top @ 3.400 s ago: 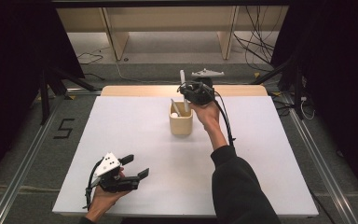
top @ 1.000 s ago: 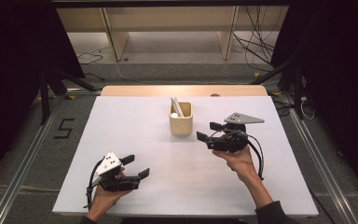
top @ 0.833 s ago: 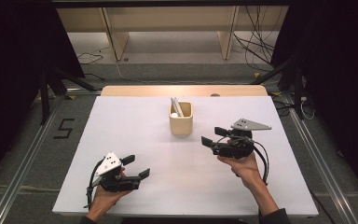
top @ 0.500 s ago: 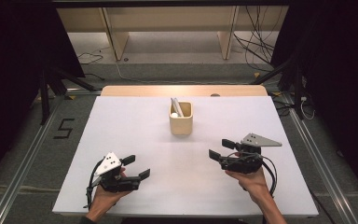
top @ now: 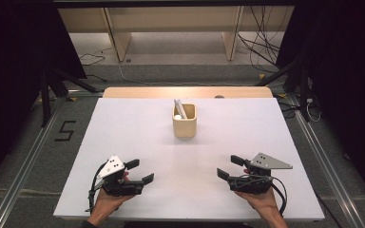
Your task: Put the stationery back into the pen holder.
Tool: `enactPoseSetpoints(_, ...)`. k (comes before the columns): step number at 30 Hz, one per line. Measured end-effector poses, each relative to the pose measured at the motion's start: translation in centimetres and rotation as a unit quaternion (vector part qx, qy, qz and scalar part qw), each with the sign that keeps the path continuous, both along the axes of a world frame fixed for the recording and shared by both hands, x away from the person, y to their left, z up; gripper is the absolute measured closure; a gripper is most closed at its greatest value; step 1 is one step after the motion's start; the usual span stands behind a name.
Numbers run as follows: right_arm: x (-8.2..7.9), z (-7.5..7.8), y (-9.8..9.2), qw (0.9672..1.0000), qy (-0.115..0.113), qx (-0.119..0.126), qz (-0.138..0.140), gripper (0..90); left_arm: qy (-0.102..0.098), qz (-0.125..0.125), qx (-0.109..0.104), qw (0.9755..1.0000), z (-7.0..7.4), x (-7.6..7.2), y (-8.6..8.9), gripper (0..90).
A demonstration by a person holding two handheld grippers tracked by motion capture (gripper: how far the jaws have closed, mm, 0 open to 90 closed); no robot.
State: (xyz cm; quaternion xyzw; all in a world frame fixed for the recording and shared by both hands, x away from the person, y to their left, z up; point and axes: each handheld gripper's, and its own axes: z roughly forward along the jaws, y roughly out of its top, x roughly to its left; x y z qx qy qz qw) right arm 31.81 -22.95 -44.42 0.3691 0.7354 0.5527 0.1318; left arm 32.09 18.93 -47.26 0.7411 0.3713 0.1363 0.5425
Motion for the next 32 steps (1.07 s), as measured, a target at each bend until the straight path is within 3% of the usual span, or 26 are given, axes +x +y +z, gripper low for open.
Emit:
enactPoseSetpoints(11, -0.7, -1.2, -0.2, 1.0, 0.001, -0.002, -0.006, 22.3, 0.002, -0.007, 0.005, 1.0, -0.1, -0.2, -0.1, 17.1)
enactPoseSetpoints(32, -0.7, -1.1, -0.4, 0.9999, -0.003, 0.001, -0.011, 22.1, 0.001, -0.006, 0.008, 1.0, -0.2, -0.1, -0.1, 17.0)
